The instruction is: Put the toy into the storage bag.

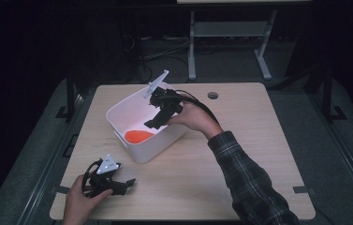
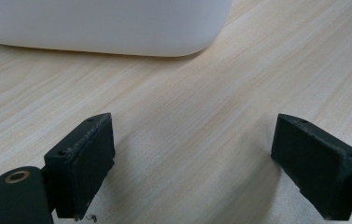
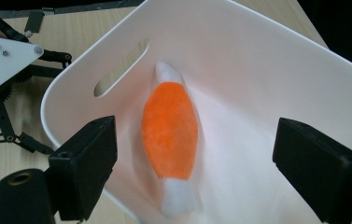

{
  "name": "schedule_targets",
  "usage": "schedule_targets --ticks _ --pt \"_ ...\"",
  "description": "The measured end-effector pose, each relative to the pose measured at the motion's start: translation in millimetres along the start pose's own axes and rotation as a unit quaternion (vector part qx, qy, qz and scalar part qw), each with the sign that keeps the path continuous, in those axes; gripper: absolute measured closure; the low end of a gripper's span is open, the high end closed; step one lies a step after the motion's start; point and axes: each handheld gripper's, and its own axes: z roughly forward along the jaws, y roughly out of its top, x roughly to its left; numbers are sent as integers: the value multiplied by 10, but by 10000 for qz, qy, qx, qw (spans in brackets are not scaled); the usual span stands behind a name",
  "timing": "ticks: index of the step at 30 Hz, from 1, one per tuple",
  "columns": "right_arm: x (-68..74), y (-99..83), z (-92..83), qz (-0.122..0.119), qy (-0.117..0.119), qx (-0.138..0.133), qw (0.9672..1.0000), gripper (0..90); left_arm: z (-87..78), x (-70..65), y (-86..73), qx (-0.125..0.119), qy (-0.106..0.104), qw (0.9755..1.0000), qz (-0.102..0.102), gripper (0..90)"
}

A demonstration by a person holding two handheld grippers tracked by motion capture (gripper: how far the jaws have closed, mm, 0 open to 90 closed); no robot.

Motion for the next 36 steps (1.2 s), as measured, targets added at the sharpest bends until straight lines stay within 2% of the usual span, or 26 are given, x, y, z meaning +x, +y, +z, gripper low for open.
schedule_targets --ticks 9,16,19,31,32,36 --pt "-13 -260 -302 152 -178 -141 9996 136 -1 0 0 -3 3 10000 1 126" --pt "-5 -424 -433 242 -218 -185 9993 136 -1 -1 0 -4 0 10000 -3 126" --pt "-9 -554 -492 362 -268 -228 9987 136 0 0 0 -6 3 10000 -1 126" --pt "-9 -917 -567 663 -352 -352 9966 136 -1 0 0 -1 13 10000 6 125" --pt "1 -988 -571 710 -342 -365 9962 136 1 -3 0 -15 9 10000 -11 126" --pt "11 -1102 -562 752 -368 -387 9957 136 -1 0 0 1 6 10000 8 126"
